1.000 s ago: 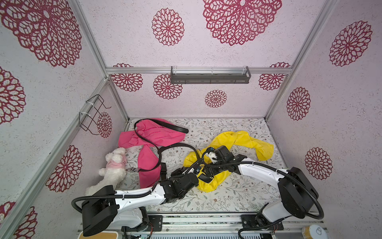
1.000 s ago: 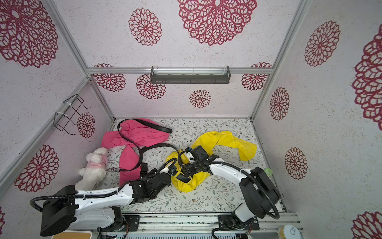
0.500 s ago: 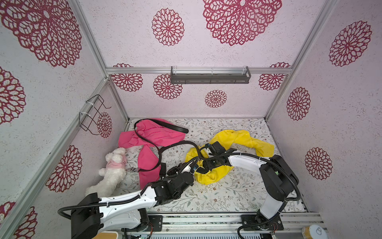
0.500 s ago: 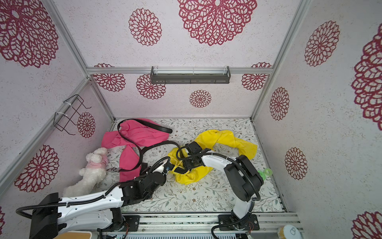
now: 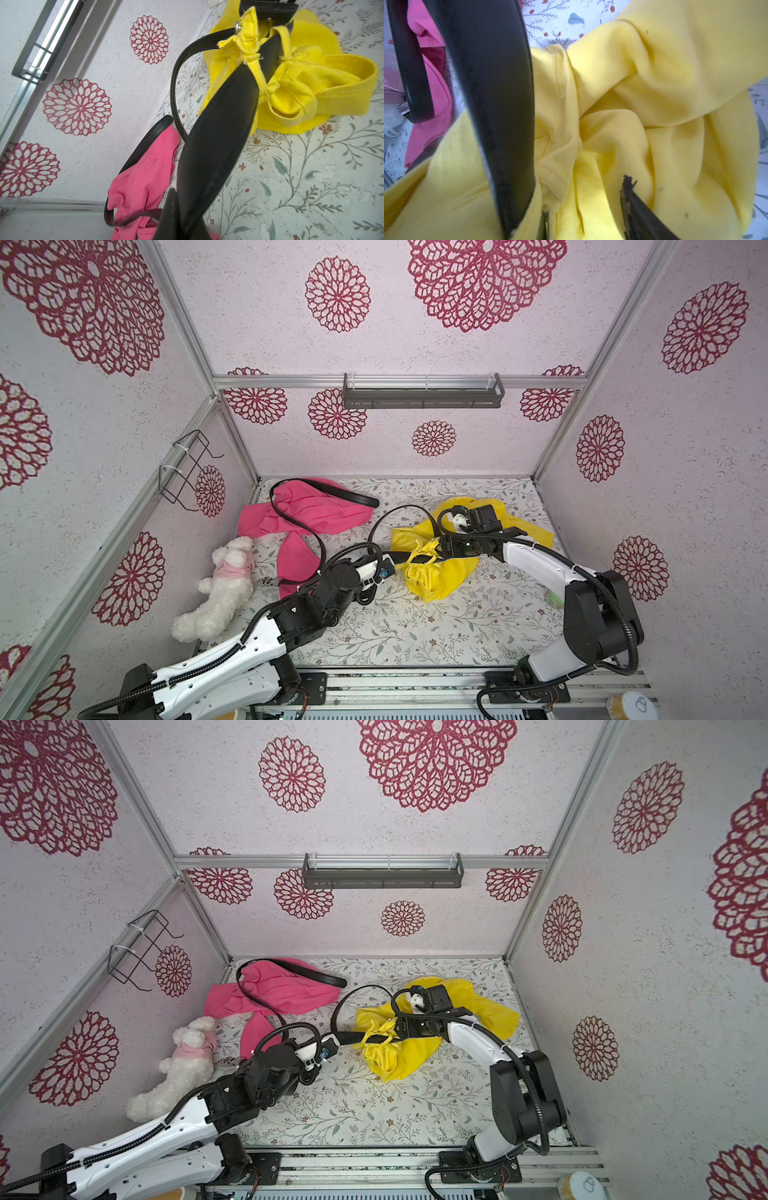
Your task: Remove the belt from the trousers
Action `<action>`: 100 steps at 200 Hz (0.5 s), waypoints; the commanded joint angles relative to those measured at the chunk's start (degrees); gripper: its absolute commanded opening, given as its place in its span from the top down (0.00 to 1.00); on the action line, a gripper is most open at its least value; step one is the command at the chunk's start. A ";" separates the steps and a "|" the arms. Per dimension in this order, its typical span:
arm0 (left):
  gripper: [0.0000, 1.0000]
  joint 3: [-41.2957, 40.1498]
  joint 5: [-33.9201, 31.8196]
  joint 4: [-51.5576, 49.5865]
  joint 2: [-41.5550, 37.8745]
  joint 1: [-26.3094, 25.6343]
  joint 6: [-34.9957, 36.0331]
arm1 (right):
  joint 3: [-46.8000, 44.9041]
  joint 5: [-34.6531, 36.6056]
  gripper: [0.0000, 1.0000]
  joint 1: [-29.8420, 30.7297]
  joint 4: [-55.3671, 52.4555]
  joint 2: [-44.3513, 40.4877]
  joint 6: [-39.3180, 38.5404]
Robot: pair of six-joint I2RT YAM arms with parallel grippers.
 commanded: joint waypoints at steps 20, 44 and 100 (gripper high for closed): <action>1.00 5.07 -16.77 4.27 -5.31 6.25 2.58 | -1.62 38.37 0.28 -20.38 -7.12 2.60 -4.04; 1.00 4.92 -11.47 5.48 -6.94 11.38 4.31 | -0.59 37.13 0.27 -24.81 -7.04 1.97 -4.06; 1.00 13.47 -1.13 8.02 2.45 20.68 18.77 | 0.51 33.50 0.28 -27.84 -6.87 3.80 -3.37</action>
